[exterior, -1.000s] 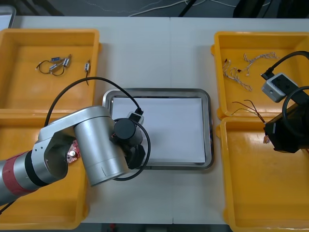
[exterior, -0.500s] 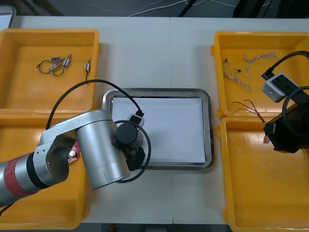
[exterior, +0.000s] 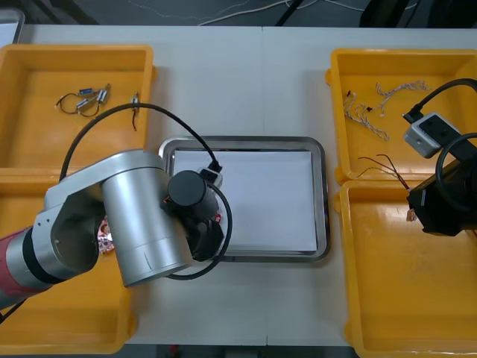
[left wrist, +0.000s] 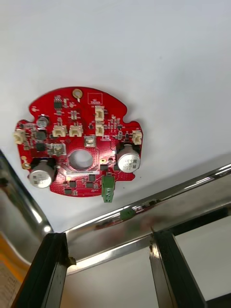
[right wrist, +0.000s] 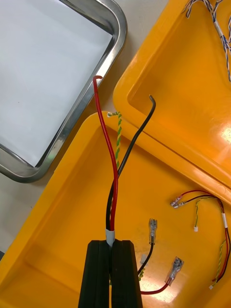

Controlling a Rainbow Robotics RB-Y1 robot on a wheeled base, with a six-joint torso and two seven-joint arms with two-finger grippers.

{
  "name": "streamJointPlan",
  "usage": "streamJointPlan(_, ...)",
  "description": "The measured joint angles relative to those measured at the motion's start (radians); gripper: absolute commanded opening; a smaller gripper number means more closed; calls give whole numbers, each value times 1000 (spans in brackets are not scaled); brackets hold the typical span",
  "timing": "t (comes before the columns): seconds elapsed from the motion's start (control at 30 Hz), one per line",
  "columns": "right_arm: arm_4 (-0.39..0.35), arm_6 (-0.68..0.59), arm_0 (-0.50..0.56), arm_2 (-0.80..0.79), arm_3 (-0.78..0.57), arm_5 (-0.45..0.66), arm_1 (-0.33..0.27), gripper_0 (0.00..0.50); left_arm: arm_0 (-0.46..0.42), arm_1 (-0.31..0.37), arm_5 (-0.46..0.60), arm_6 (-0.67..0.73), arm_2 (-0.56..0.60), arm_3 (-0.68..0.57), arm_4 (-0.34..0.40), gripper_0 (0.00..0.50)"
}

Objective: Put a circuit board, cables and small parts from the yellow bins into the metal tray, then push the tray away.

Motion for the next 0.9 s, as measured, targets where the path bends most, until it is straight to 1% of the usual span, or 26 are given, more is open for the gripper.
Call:
streamJointPlan(0.27,0,0,0,1,1,0,0,0,-5,58,34,0,133,-73,109,500)
streamJointPlan(0.43,-14,0,0,13,1,0,-9,0,-5,105,74,0,252,-86,217,500)
streamJointPlan(0.53,-18,0,0,34,1,0,-24,0,-5,127,110,0,323,-87,259,500)
streamJointPlan(0.63,-18,0,-3,68,1,0,-37,0,-5,146,152,-1,385,-88,276,500)
streamJointPlan(0.77,-18,0,-31,119,1,0,-42,0,-5,169,159,-1,444,-88,280,500)
streamJointPlan(0.9,-18,0,-88,189,1,0,-42,0,-5,188,161,-2,501,-88,282,500)
